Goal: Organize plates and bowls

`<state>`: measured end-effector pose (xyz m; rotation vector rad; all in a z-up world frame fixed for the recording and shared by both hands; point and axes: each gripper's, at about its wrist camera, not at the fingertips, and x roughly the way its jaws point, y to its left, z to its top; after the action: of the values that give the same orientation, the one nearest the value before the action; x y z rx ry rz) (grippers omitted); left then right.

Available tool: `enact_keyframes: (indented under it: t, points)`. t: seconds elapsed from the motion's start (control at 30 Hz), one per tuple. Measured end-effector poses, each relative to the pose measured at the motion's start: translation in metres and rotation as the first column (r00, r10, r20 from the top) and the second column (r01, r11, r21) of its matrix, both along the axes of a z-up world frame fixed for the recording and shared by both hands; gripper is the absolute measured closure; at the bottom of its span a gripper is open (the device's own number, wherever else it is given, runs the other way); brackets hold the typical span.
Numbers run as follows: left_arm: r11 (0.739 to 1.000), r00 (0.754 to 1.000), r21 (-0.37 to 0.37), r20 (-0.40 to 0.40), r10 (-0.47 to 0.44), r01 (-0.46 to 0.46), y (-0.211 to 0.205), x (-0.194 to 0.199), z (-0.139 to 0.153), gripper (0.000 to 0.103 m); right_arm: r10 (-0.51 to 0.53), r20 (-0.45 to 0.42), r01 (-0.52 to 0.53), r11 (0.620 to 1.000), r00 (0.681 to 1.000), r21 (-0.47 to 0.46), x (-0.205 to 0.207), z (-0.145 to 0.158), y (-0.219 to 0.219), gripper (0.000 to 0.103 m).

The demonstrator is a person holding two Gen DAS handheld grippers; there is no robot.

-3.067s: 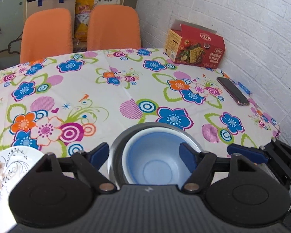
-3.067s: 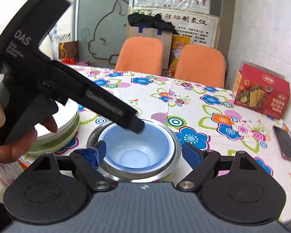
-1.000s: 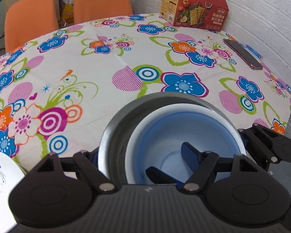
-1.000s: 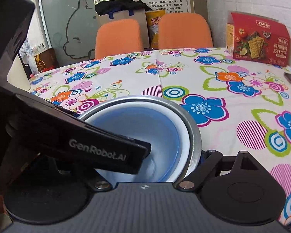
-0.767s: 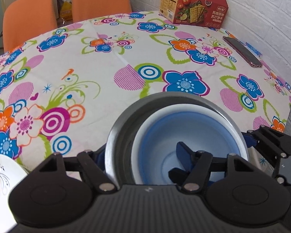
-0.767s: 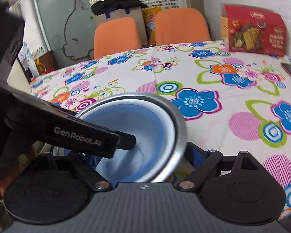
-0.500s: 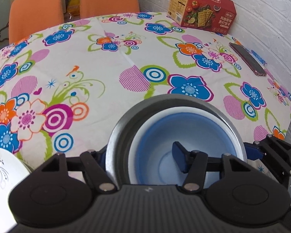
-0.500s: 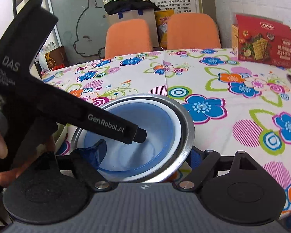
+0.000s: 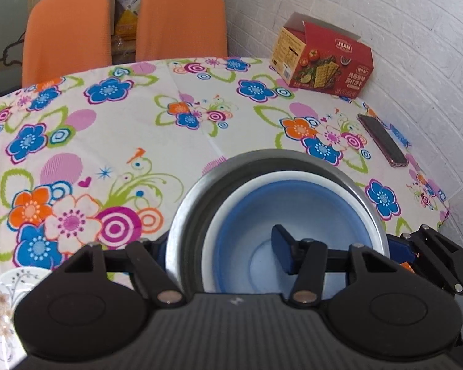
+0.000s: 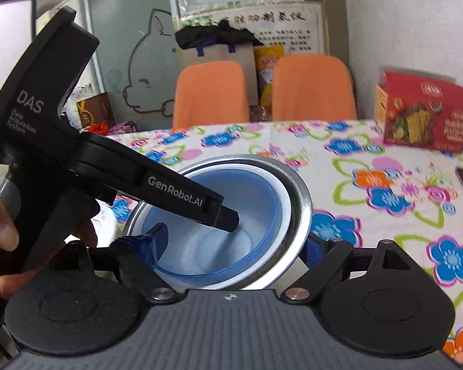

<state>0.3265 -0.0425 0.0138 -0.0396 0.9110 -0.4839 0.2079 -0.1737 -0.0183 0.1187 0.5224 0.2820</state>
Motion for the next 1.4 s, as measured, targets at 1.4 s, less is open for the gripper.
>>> enact_keyframes:
  t: [1.4]
  points:
    - [0.787,0.764,-0.165,0.192,0.616,-0.594,0.234,-0.138,-0.001,0.029,0.181,-0.04,-0.16,0.938,0.983,0.307,0.016,-0.007,0.086,0.028]
